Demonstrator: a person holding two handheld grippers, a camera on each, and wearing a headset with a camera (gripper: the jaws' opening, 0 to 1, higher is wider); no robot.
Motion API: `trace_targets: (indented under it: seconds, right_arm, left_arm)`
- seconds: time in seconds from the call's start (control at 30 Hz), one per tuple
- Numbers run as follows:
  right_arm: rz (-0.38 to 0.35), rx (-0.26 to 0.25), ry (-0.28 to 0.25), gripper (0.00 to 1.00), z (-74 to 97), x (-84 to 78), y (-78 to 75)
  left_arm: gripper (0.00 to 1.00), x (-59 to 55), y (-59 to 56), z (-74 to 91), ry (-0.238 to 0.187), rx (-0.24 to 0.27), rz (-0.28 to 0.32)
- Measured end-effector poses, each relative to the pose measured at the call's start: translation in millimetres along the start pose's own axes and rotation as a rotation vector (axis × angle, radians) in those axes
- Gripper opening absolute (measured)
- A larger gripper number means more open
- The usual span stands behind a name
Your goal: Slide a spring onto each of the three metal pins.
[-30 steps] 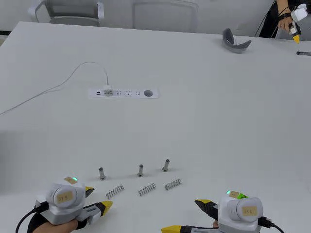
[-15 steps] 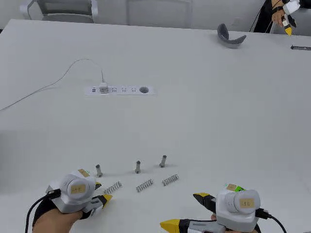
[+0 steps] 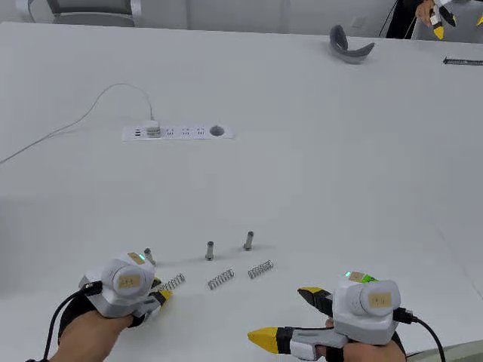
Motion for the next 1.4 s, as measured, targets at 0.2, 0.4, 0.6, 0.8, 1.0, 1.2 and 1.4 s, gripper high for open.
trace_targets:
  seconds: [0.2, 0.4, 0.6, 0.8, 1.0, 1.2, 1.4]
  right_arm:
    - [-0.002, 0.001, 0.000, 0.89, 0.6, -0.2, 0.6]
    - [-0.002, 0.000, -0.002, 0.89, 1.8, 0.1, -0.3]
    - [-0.002, -0.002, -0.006, 0.89, 2.6, 1.1, -1.2]
    - [-0.001, 0.004, -0.008, 0.89, 2.0, 1.7, 0.5]
    - [-0.005, 0.018, -0.016, 0.88, 1.6, 3.0, 2.1]
    - [-0.004, 0.023, -0.022, 0.88, 1.7, 4.6, 2.0]
    - [-0.010, 0.066, -0.037, 0.83, 0.4, 7.7, 7.9]
  left_arm:
    - [0.13, -2.2, 0.7, -2.5, 0.013, 0.008, -0.013]
    - [0.11, -3.6, 0.9, -1.2, 0.020, 0.018, -0.007]
    - [0.11, -4.0, 2.5, 2.8, 0.019, 0.024, 0.006]
    - [0.11, 0.6, 1.3, 13.7, 0.003, 0.022, 0.005]
    - [0.10, 3.5, 2.2, 24.2, -0.013, 0.020, 0.005]
    - [0.10, 3.5, 1.7, 37.3, -0.024, 0.016, -0.002]
    - [0.10, 5.3, -4.0, 50.0, -0.040, -0.006, -0.003]
Point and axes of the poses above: the centre of the closed fingertips' face, and the gripper's own axes: z roughly backward along the fingers, y roughly to its left, x roughly out of its top, the point moved 3 cm from there along z, roughly backward along the fingers, and after that the axes turned 14 degrees about z, right-handed, at the moved point
